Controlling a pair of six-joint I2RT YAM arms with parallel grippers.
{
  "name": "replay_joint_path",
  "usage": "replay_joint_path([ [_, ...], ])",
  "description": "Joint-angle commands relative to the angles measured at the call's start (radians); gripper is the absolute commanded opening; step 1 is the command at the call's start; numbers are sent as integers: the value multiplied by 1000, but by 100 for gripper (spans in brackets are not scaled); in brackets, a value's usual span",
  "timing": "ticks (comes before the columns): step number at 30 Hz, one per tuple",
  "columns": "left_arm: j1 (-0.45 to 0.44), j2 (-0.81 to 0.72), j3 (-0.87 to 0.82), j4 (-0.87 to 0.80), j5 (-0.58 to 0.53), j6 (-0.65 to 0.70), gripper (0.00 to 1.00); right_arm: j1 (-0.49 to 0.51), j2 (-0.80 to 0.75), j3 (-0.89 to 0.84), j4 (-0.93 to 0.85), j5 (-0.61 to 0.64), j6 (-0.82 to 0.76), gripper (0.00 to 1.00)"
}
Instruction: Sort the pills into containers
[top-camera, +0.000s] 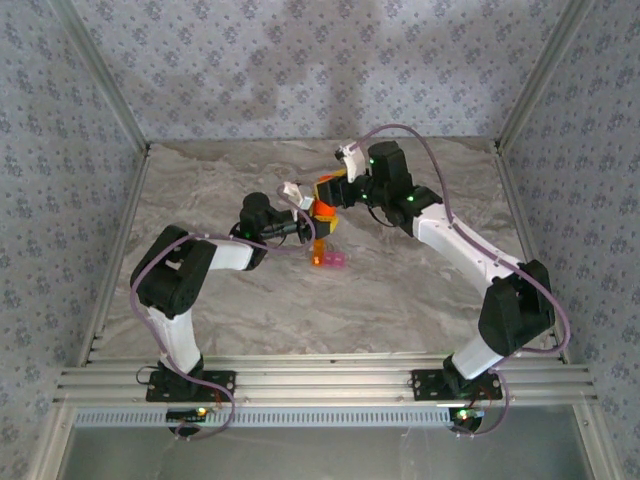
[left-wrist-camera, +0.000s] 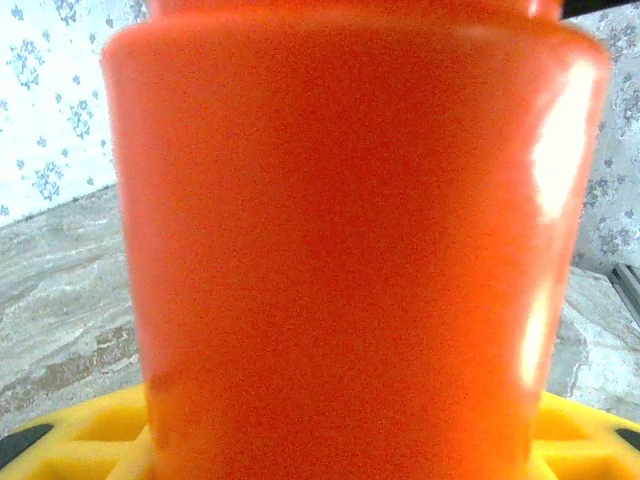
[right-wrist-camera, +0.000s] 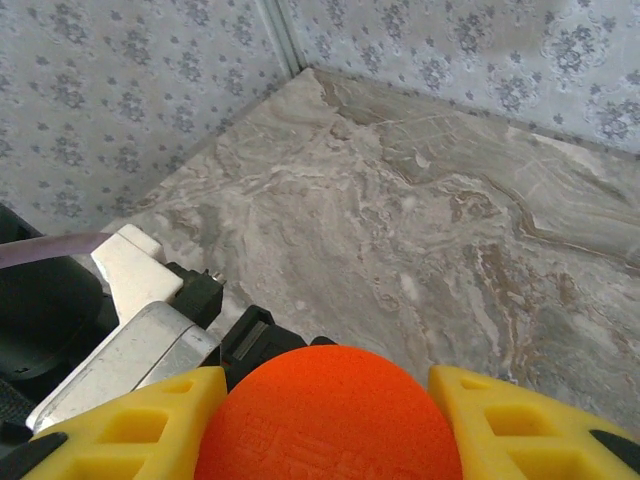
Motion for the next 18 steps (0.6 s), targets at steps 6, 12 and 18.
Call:
replay_joint_path([
  [6, 28, -69, 37, 160, -79, -45, 0, -3, 22, -75, -155, 35, 42, 20],
  [12, 28, -62, 38, 181, -76, -63, 0, -18, 25, -117, -52, -70, 135, 21],
  [18, 28, -74, 36, 146, -79, -33, 0, -15, 21, -99, -95, -33, 92, 21],
])
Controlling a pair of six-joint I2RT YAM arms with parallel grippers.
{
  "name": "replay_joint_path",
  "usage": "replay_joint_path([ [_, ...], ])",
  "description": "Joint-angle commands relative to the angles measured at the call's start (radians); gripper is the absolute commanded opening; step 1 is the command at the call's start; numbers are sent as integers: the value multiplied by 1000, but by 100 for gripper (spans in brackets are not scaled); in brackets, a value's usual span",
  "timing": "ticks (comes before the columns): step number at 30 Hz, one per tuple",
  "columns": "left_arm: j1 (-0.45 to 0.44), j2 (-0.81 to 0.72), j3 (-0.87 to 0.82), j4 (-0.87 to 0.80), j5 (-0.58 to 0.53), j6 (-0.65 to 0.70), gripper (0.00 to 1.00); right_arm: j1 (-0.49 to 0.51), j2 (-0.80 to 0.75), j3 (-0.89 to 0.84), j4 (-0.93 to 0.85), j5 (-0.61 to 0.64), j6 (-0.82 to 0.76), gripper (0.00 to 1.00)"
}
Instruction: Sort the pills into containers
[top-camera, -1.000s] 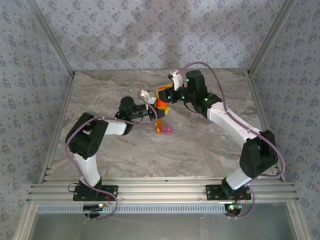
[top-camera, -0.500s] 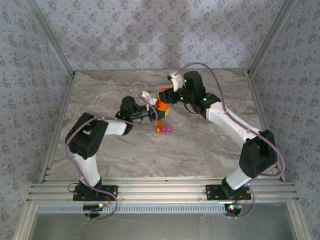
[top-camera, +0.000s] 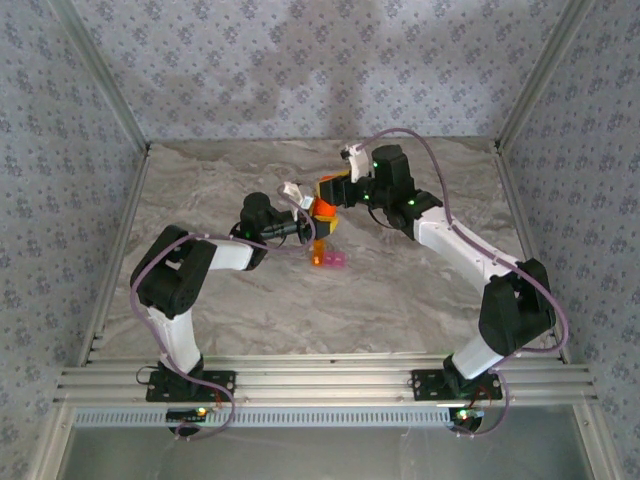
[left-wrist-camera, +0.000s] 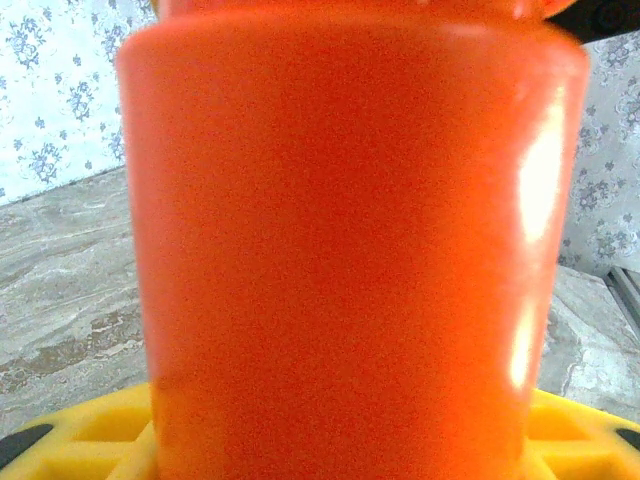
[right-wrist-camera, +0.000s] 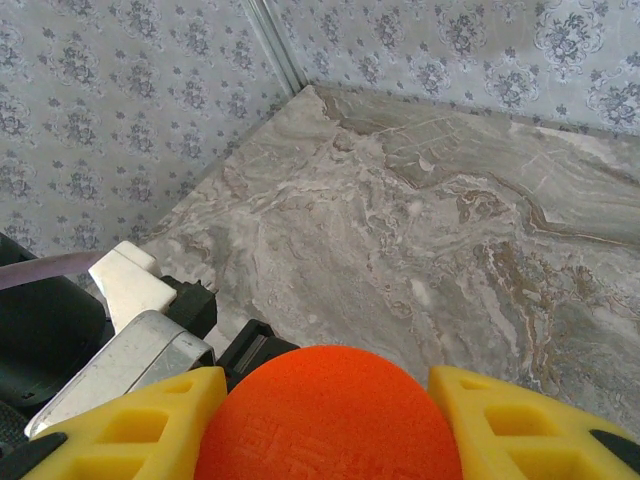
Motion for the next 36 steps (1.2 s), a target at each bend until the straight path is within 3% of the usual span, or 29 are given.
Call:
replay_joint_path([
  [1, 28, -76, 36, 149, -75, -7, 0, 4, 20, -34, -217, 17, -24, 21],
  [9, 28, -82, 31, 143, -80, 0, 0, 7, 14, -31, -218, 38, -32, 27],
  [23, 28, -75, 38, 134, -81, 2, 0, 5, -29, 2, -193, 22, 40, 49],
  [36, 28, -71, 41, 130, -80, 1, 0, 4, -47, 23, -187, 22, 63, 59],
])
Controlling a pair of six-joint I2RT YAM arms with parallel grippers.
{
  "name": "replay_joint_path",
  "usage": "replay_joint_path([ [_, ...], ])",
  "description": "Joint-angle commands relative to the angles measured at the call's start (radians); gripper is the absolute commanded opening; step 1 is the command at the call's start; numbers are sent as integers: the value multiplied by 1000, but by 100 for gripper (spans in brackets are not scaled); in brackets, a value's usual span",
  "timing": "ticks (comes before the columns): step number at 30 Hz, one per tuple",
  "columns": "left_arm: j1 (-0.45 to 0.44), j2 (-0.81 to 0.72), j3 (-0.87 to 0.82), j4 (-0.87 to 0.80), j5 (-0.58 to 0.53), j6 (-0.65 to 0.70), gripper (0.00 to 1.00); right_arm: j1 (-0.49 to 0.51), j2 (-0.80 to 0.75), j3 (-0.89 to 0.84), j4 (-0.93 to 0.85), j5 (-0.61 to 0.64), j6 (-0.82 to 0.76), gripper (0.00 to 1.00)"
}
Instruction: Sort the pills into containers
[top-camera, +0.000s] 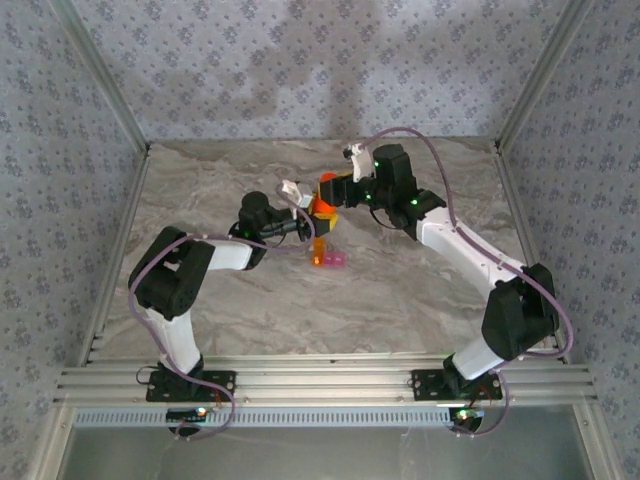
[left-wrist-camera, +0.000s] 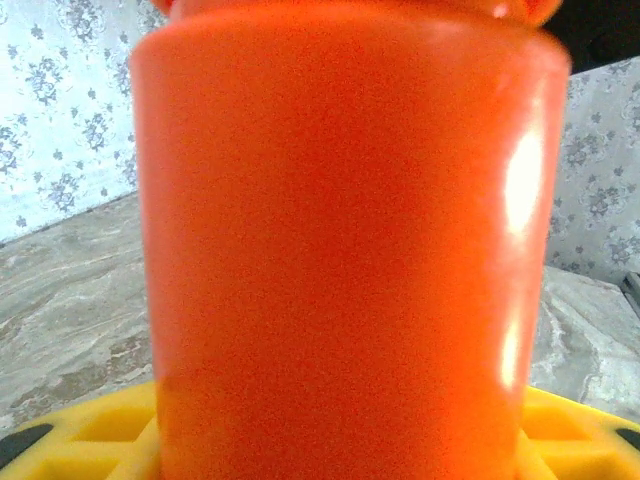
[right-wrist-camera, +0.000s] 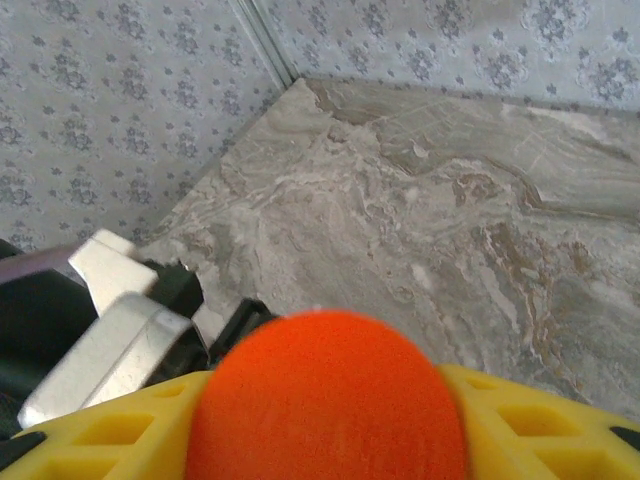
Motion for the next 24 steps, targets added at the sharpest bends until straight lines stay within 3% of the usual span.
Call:
replay_joint_path([
  [1, 25, -58, 40, 112, -60, -18, 0, 2, -18, 8, -118, -2, 16, 60],
  [12, 25, -55, 42, 112, -61, -16, 0, -6, -25, 33, -106, -18, 24, 74],
  [24, 25, -43, 47, 109, -63, -14, 0, -64, -157, -31, -93, -77, 37, 78],
])
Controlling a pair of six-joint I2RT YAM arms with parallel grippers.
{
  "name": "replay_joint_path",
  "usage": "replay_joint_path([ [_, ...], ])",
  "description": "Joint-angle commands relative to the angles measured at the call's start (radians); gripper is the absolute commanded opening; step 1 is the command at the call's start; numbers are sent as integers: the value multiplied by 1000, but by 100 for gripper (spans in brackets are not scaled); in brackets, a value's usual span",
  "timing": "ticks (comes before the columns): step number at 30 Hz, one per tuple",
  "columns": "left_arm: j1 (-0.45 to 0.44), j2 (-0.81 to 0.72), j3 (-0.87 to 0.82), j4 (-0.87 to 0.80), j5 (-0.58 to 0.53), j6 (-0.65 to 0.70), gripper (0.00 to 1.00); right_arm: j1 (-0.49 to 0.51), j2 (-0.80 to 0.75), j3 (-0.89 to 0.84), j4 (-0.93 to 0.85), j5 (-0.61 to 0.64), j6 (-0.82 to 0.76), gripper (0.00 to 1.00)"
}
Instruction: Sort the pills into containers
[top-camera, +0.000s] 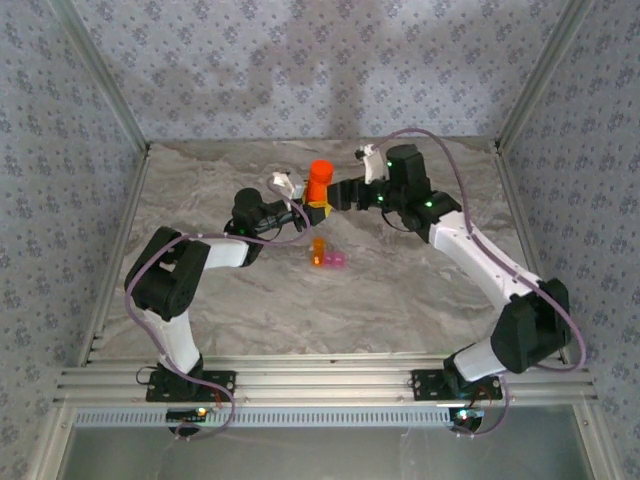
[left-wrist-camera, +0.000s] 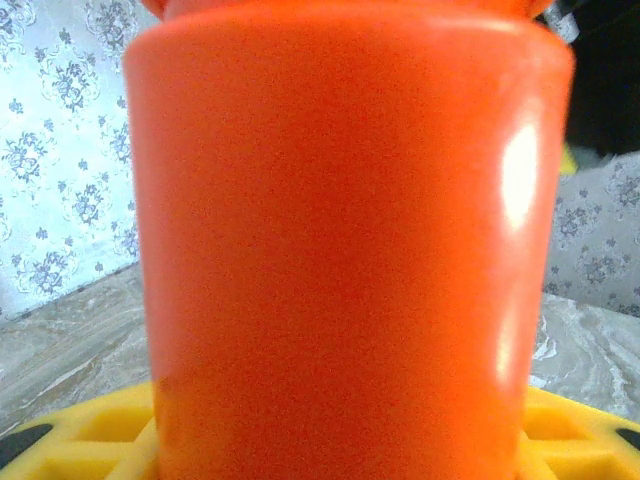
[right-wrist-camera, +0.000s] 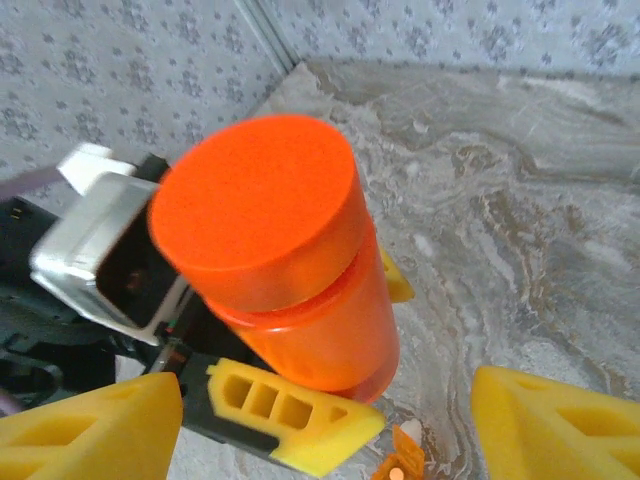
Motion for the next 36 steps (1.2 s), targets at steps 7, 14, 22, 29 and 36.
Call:
replay_joint_path([
  [7, 1, -25, 35, 46, 2, -4, 0, -102, -37, 65, -13, -58, 57, 78],
  [14, 1, -4, 71, 17, 90, -20, 0, -112, 82, 270, -141, -106, -49, 79],
  [22, 1, 7, 89, 11, 128, -41, 0, -109, 189, 443, -252, -154, -142, 84],
  [29, 3, 12, 96, 8, 140, -50, 0, -62, 250, 527, -326, -168, -200, 85],
  [36, 1, 12, 96, 7, 142, -52, 0, -32, 285, 551, -341, -145, -218, 85],
])
